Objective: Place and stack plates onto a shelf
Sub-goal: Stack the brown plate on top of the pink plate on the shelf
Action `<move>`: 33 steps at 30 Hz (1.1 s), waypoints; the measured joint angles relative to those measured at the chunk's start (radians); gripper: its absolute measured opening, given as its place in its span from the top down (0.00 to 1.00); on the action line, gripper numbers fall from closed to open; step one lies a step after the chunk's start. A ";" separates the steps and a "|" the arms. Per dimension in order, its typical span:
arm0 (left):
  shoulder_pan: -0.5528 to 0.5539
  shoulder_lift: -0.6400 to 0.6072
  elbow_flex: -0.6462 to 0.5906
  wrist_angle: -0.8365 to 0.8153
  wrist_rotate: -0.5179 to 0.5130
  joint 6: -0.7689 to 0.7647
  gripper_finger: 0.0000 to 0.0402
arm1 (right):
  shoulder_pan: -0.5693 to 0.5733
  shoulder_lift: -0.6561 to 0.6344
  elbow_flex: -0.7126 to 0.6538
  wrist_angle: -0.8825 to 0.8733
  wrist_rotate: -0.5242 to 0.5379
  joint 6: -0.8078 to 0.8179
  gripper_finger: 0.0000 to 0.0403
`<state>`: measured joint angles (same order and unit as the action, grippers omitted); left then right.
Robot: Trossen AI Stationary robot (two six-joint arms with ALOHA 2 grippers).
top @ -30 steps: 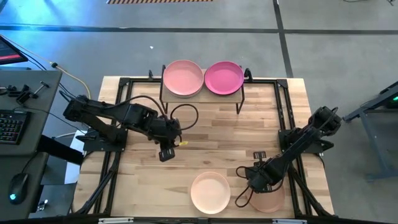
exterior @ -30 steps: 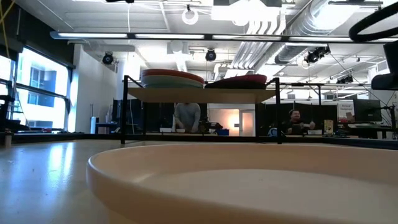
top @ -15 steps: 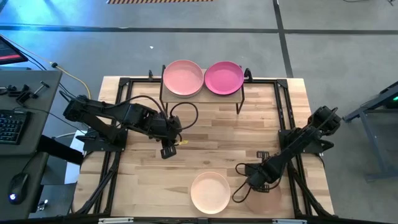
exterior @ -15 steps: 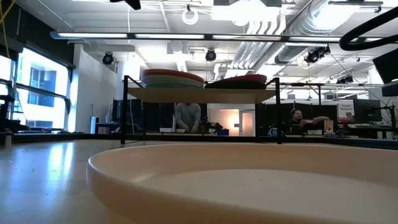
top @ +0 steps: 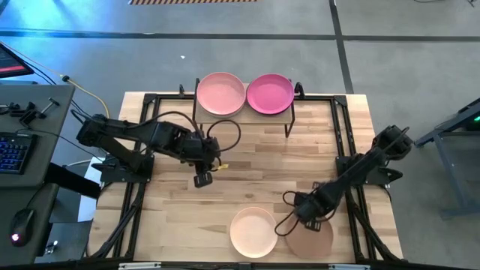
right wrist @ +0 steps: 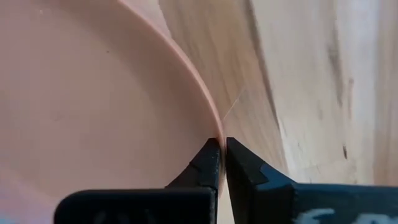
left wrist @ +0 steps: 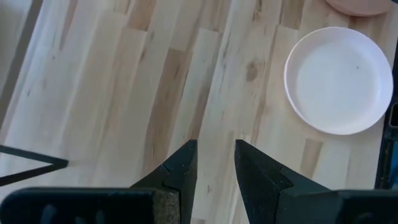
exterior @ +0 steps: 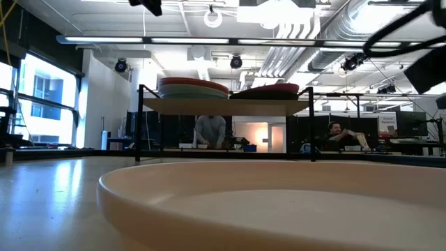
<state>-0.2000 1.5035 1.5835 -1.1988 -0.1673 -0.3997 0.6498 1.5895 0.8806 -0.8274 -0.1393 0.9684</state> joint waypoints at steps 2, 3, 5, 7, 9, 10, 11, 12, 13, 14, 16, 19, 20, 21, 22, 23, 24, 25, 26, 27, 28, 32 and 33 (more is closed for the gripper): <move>0.010 0.000 0.000 0.000 0.000 0.010 0.76 | -0.013 -0.032 0.000 -0.011 -0.001 0.031 1.00; 0.015 0.000 0.000 0.000 0.000 0.010 0.76 | -0.020 -0.051 0.000 -0.017 0.000 0.046 1.00; 0.028 0.000 0.000 -0.001 0.000 0.012 0.76 | -0.033 -0.093 0.000 -0.034 0.012 0.066 1.00; 0.044 0.000 0.000 -0.001 0.000 0.012 0.76 | -0.049 -0.140 0.001 -0.053 0.030 0.080 1.00; 0.061 0.000 0.000 0.000 0.000 0.024 0.76 | -0.069 -0.185 0.001 -0.073 0.047 0.092 1.00; 0.069 0.000 0.000 -0.001 0.000 0.038 0.76 | -0.079 -0.210 0.001 -0.084 0.060 0.099 1.00; 0.079 0.000 0.000 -0.001 0.000 0.050 0.76 | -0.092 -0.233 0.001 -0.096 0.072 0.103 1.00; 0.090 0.000 0.000 0.000 0.000 0.062 0.76 | -0.104 -0.256 0.001 -0.110 0.083 0.105 1.00; 0.100 0.000 0.000 0.000 0.000 0.071 0.76 | -0.119 -0.278 0.001 -0.128 0.093 0.106 1.00; 0.112 0.000 0.000 0.000 0.000 0.080 0.76 | -0.133 -0.299 0.001 -0.145 0.103 0.106 1.00; 0.137 0.000 0.000 0.000 0.000 0.096 0.76 | -0.165 -0.339 0.001 -0.177 0.126 0.106 1.00; 0.177 0.000 0.000 0.000 0.000 0.120 0.76 | -0.215 -0.390 0.001 -0.217 0.158 0.105 1.00; 0.190 0.000 0.000 0.000 0.000 0.127 0.76 | -0.232 -0.406 0.001 -0.228 0.164 0.103 1.00; 0.204 0.000 0.000 0.000 0.000 0.136 0.76 | -0.251 -0.423 0.001 -0.238 0.166 0.097 1.00; 0.218 0.000 0.000 0.000 0.000 0.145 0.76 | -0.270 -0.438 0.001 -0.246 0.167 0.089 1.00; 0.232 0.000 0.000 0.000 0.000 0.155 0.76 | -0.290 -0.453 0.001 -0.248 0.169 0.080 1.00; 0.246 0.000 0.000 0.000 0.000 0.166 0.76 | -0.311 -0.467 0.001 -0.249 0.171 0.071 1.00; 0.260 0.000 0.000 0.000 0.000 0.174 0.76 | -0.332 -0.481 0.001 -0.249 0.175 0.062 1.00; 0.274 0.000 0.000 0.000 0.000 0.178 0.76 | -0.354 -0.495 0.001 -0.249 0.181 0.052 1.00; 0.287 0.000 0.000 0.000 0.000 0.184 0.76 | -0.379 -0.508 0.001 -0.249 0.187 0.042 1.00; 0.301 0.000 0.000 0.000 0.000 0.186 0.76 | -0.404 -0.522 0.001 -0.249 0.191 0.031 1.00; 0.351 0.000 0.000 0.000 0.000 0.191 0.76 | -0.520 -0.571 0.001 -0.244 0.193 -0.011 1.00; 0.362 0.000 0.000 0.000 0.001 0.196 0.76 | -0.550 -0.581 0.001 -0.238 0.195 -0.027 1.00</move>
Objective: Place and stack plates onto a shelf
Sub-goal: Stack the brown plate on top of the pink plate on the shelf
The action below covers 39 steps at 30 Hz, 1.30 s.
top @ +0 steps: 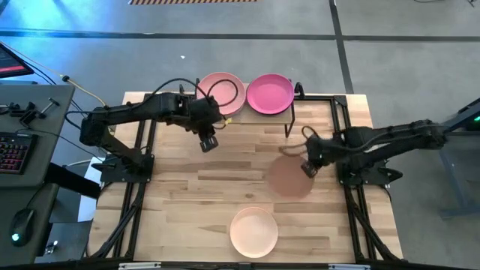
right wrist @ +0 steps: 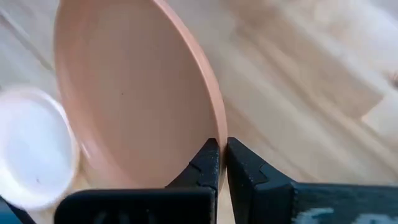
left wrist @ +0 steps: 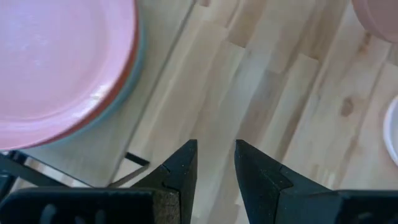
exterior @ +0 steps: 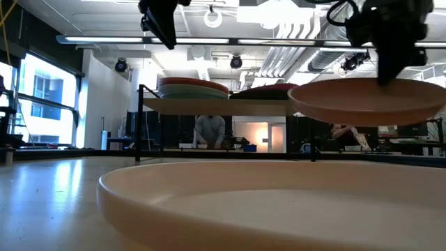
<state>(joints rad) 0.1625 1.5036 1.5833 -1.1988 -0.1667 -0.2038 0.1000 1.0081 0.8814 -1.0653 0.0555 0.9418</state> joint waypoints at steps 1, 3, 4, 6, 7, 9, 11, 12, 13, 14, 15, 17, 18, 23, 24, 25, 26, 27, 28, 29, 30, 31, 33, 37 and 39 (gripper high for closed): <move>0.011 0.000 0.000 0.000 0.001 0.006 0.76 | -0.030 -0.010 0.000 0.009 0.002 -0.011 1.00; 0.032 0.000 0.000 0.000 0.005 0.015 0.76 | -0.092 -0.029 0.000 0.044 0.002 -0.047 1.00; 0.041 0.000 0.000 0.000 0.006 0.016 0.76 | -0.123 -0.038 0.000 0.067 0.002 -0.066 1.00; 0.061 0.000 0.000 0.000 0.007 0.016 0.76 | -0.182 -0.053 0.000 0.128 -0.005 -0.104 1.00; 0.070 0.000 0.000 0.000 0.007 0.017 0.76 | -0.213 -0.059 0.003 0.158 -0.012 -0.118 1.00; 0.089 0.000 0.000 0.000 0.007 0.017 0.76 | -0.272 -0.061 0.029 0.187 -0.026 -0.151 1.00; 0.106 0.000 0.000 0.000 0.007 0.018 0.76 | -0.326 -0.058 0.070 0.194 -0.025 -0.184 1.00; 0.114 0.000 0.000 0.000 0.007 0.018 0.76 | -0.353 -0.053 0.096 0.195 -0.018 -0.204 1.00; 0.123 0.000 0.000 0.000 0.007 0.019 0.76 | -0.380 -0.047 0.122 0.198 -0.005 -0.224 1.00; 0.129 0.000 0.000 0.000 0.007 0.021 0.76 | -0.408 -0.040 0.151 0.195 0.008 -0.247 1.00; 0.136 0.000 0.000 0.000 0.007 0.024 0.76 | -0.435 -0.031 0.182 0.195 0.025 -0.272 1.00; 0.151 0.000 0.000 0.000 0.007 0.024 0.76 | -0.494 -0.007 0.253 0.200 0.060 -0.328 1.00; 0.156 0.000 0.000 0.000 0.007 0.024 0.76 | -0.523 0.008 0.288 0.204 0.075 -0.360 1.00; 0.181 0.000 0.000 0.001 0.007 0.024 0.76 | -0.672 0.120 0.469 0.204 0.094 -0.535 1.00; 0.186 0.000 0.000 0.001 0.007 0.023 0.76 | -0.697 0.147 0.502 0.203 0.089 -0.570 1.00; 0.188 0.000 0.000 0.001 0.007 0.023 0.76 | -0.724 0.176 0.535 0.203 0.080 -0.601 1.00; 0.192 0.000 0.000 0.001 0.007 0.023 0.76 | -0.749 0.208 0.567 0.202 0.065 -0.631 1.00; 0.194 0.000 0.000 0.001 0.007 0.023 0.76 | -0.773 0.237 0.596 0.198 0.050 -0.656 1.00; 0.197 0.000 0.000 0.001 0.007 0.023 0.76 | -0.800 0.271 0.628 0.190 0.031 -0.678 1.00; 0.199 0.000 0.000 0.001 0.007 0.021 0.76 | -0.824 0.302 0.658 0.178 0.011 -0.695 1.00; 0.200 0.000 0.000 0.001 0.007 0.014 0.76 | -0.849 0.334 0.688 0.164 -0.012 -0.711 1.00; 0.201 0.000 0.000 0.001 0.007 0.009 0.76 | -0.873 0.366 0.718 0.148 -0.038 -0.724 1.00; 0.204 0.000 0.000 0.001 0.007 -0.002 0.76 | -0.919 0.434 0.781 0.101 -0.089 -0.757 1.00; 0.204 0.000 0.000 0.001 0.007 -0.003 0.76 | -0.992 0.562 0.911 -0.008 -0.170 -0.794 1.00; 0.204 0.000 0.000 0.001 0.007 -0.004 0.76 | -1.016 0.618 0.977 -0.066 -0.216 -0.812 1.00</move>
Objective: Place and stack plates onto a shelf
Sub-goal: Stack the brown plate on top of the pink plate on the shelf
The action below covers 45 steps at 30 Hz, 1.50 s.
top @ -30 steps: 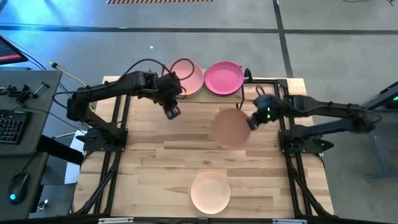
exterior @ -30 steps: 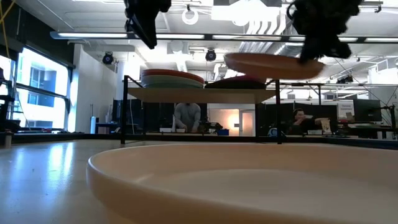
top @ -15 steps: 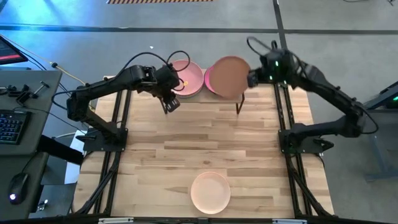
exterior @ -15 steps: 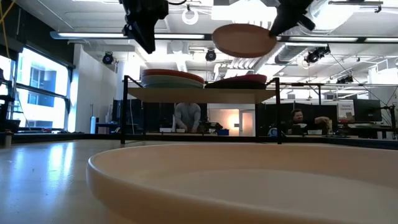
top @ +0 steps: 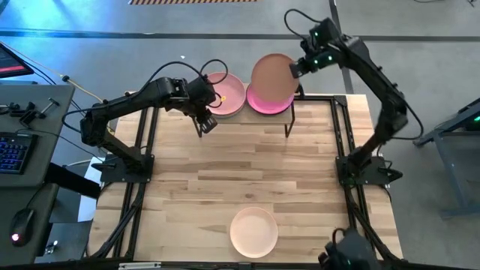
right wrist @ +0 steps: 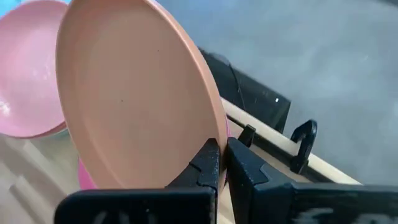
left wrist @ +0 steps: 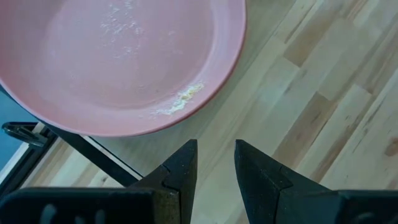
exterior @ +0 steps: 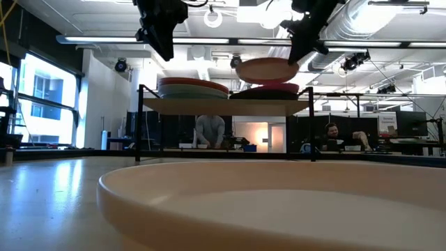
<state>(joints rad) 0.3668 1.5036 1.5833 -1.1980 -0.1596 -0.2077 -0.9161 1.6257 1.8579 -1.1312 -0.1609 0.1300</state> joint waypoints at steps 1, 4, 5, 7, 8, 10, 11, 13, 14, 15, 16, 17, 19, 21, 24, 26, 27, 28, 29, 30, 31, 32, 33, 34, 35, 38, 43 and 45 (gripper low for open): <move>0.000 0.000 0.000 0.000 0.000 0.000 0.76 | -0.009 0.025 0.034 -0.029 -0.016 -0.008 1.00; 0.000 0.000 0.000 0.000 0.000 0.001 0.76 | -0.016 0.092 0.131 -0.115 -0.027 -0.034 1.00; 0.000 0.000 0.000 0.000 0.000 0.001 0.76 | -0.016 0.113 0.158 -0.147 -0.028 -0.040 1.00; 0.001 0.000 0.000 0.000 0.000 0.012 0.76 | -0.014 0.149 0.195 -0.195 -0.030 -0.054 1.00; 0.002 0.000 0.000 0.000 0.000 0.021 0.76 | -0.009 0.166 0.208 -0.210 -0.029 -0.060 1.00; 0.002 0.000 0.000 0.000 0.000 0.027 0.76 | 0.000 0.188 0.219 -0.220 -0.022 -0.060 1.00; 0.002 0.000 0.000 0.000 0.000 0.027 0.76 | 0.002 0.194 0.219 -0.219 -0.020 -0.062 1.00; 0.002 0.000 0.000 0.000 0.000 0.027 0.76 | 0.008 0.204 0.219 -0.219 -0.020 -0.068 1.00; 0.002 0.000 0.000 0.000 0.000 0.027 0.76 | 0.010 0.208 0.220 -0.221 -0.020 -0.068 1.00; 0.002 0.000 0.000 0.000 0.000 0.027 0.76 | 0.010 0.212 0.219 -0.225 -0.020 -0.068 1.00; 0.002 0.000 0.000 0.000 0.000 0.027 0.76 | 0.010 0.216 0.220 -0.229 -0.020 -0.068 1.00; 0.002 0.000 0.000 0.000 0.000 0.027 0.76 | 0.009 0.218 0.220 -0.231 -0.020 -0.068 1.00; 0.002 0.000 0.000 0.000 0.000 0.027 0.76 | 0.009 0.223 0.220 -0.234 -0.013 -0.068 1.00; 0.002 0.000 0.000 -0.001 0.000 0.027 0.76 | 0.009 0.228 0.220 -0.234 -0.004 -0.068 1.00; 0.002 0.000 0.000 -0.001 0.000 0.027 0.76 | 0.009 0.241 0.221 -0.237 -0.005 -0.068 1.00; 0.002 0.000 0.000 -0.001 0.000 0.026 0.76 | 0.010 0.247 0.221 -0.241 -0.008 -0.068 1.00; 0.002 0.000 0.000 -0.001 0.000 0.026 0.76 | 0.014 0.250 0.221 -0.241 -0.008 -0.068 1.00; 0.002 0.000 0.000 -0.001 0.000 0.026 0.76 | 0.015 0.254 0.221 -0.242 -0.008 -0.068 1.00; 0.002 0.000 0.000 -0.001 0.000 0.026 0.76 | 0.016 0.256 0.220 -0.242 -0.008 -0.068 1.00; 0.002 0.000 0.000 -0.001 0.000 0.026 0.76 | 0.016 0.256 0.220 -0.242 -0.008 -0.068 1.00; 0.002 0.000 0.000 -0.001 0.000 0.026 0.76 | 0.020 0.256 0.220 -0.242 -0.008 -0.070 1.00; 0.002 0.000 0.000 -0.001 0.000 0.026 0.76 | 0.022 0.256 0.220 -0.241 -0.007 -0.076 1.00; 0.002 0.000 0.000 -0.001 0.000 0.026 0.76 | 0.026 0.256 0.220 -0.241 -0.005 -0.085 1.00; 0.002 0.000 0.000 -0.001 0.000 0.026 0.76 | 0.029 0.256 0.220 -0.242 -0.003 -0.091 1.00; 0.002 0.000 0.000 -0.001 0.000 0.026 0.76 | 0.032 0.256 0.220 -0.243 -0.001 -0.102 1.00; 0.002 0.000 0.000 -0.001 0.000 0.026 0.76 | 0.045 0.256 0.220 -0.244 0.000 -0.129 1.00; 0.002 0.000 0.000 -0.002 0.005 0.001 0.76 | 0.070 0.256 0.220 -0.244 0.005 -0.179 0.94; 0.002 0.000 0.000 -0.002 0.025 0.000 0.76 | 0.078 0.256 0.220 -0.243 0.030 -0.187 0.90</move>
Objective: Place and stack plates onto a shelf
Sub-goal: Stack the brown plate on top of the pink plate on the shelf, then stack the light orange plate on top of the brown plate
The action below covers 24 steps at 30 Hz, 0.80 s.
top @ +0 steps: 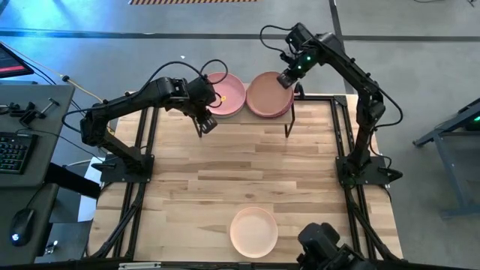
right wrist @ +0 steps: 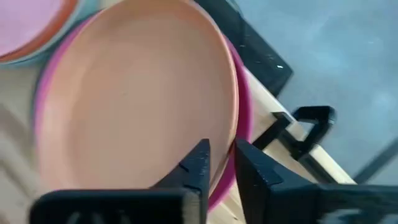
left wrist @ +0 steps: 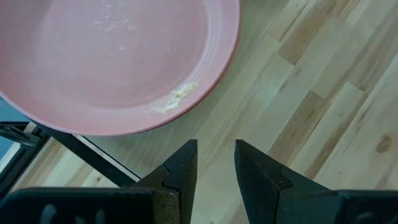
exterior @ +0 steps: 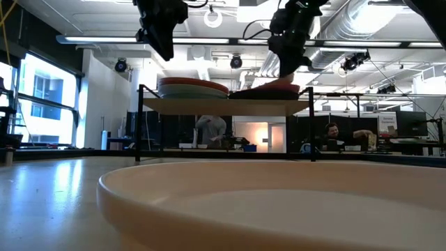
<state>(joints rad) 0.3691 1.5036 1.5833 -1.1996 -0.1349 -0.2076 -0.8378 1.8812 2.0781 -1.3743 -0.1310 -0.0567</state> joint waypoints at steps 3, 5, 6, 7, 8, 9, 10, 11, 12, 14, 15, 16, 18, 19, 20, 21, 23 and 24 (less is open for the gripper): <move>-0.002 0.000 0.000 0.000 0.008 0.000 0.76 | 0.009 0.000 0.000 0.002 0.059 0.013 0.82; -0.003 0.000 0.000 0.000 0.012 0.000 0.76 | 0.009 0.000 0.000 0.002 0.076 0.013 0.79; -0.003 0.000 0.000 0.000 0.013 0.000 0.76 | 0.009 0.000 0.000 0.002 0.077 0.013 0.77; -0.003 0.000 0.000 0.000 0.013 0.000 0.76 | 0.009 0.000 0.000 0.002 0.078 0.013 0.76; -0.003 0.000 0.000 0.000 0.013 0.000 0.76 | 0.009 0.000 0.000 0.002 0.078 0.014 0.75; -0.003 0.000 0.000 -0.001 0.013 0.000 0.76 | 0.009 0.000 0.000 0.002 0.078 0.014 0.75; -0.003 0.000 0.000 -0.001 0.013 0.000 0.76 | 0.009 -0.002 0.000 0.001 0.078 0.014 0.74; -0.003 0.000 0.000 -0.001 0.013 0.000 0.76 | 0.009 -0.003 0.000 -0.001 0.075 0.014 0.74; -0.003 0.000 0.000 -0.002 0.013 0.000 0.76 | 0.009 -0.005 0.003 -0.012 0.069 0.014 0.73; -0.003 0.000 0.000 -0.011 0.013 0.000 0.76 | 0.009 -0.005 0.026 -0.060 0.046 0.014 0.73; -0.003 0.000 0.000 -0.018 0.013 0.000 0.76 | 0.011 -0.005 0.038 -0.082 0.036 0.015 0.73; -0.003 0.000 0.000 -0.025 0.013 -0.003 0.76 | 0.015 -0.005 0.052 -0.107 0.023 0.015 0.73; -0.005 0.000 0.000 -0.040 0.013 -0.023 0.76 | 0.028 -0.005 0.077 -0.161 0.009 0.015 0.73; -0.006 0.000 0.000 -0.048 0.013 -0.033 0.76 | 0.038 -0.005 0.089 -0.185 0.006 0.015 0.73; -0.009 0.000 0.000 -0.059 0.016 -0.046 0.76 | 0.051 -0.006 0.097 -0.200 0.005 0.020 0.73; -0.014 0.000 0.000 -0.069 0.025 -0.058 0.76 | 0.065 -0.008 0.100 -0.197 0.002 0.026 0.73; -0.029 0.000 0.000 -0.089 0.044 -0.076 0.76 | 0.092 -0.014 0.100 -0.197 -0.020 0.032 0.73; -0.042 0.000 0.000 -0.092 0.049 -0.079 0.76 | 0.110 -0.016 0.100 -0.197 -0.039 0.031 0.73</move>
<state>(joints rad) 0.3274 1.5036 1.5833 -1.2921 -0.0858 -0.2867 -0.7278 1.8648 2.1780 -1.5709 -0.1705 -0.0254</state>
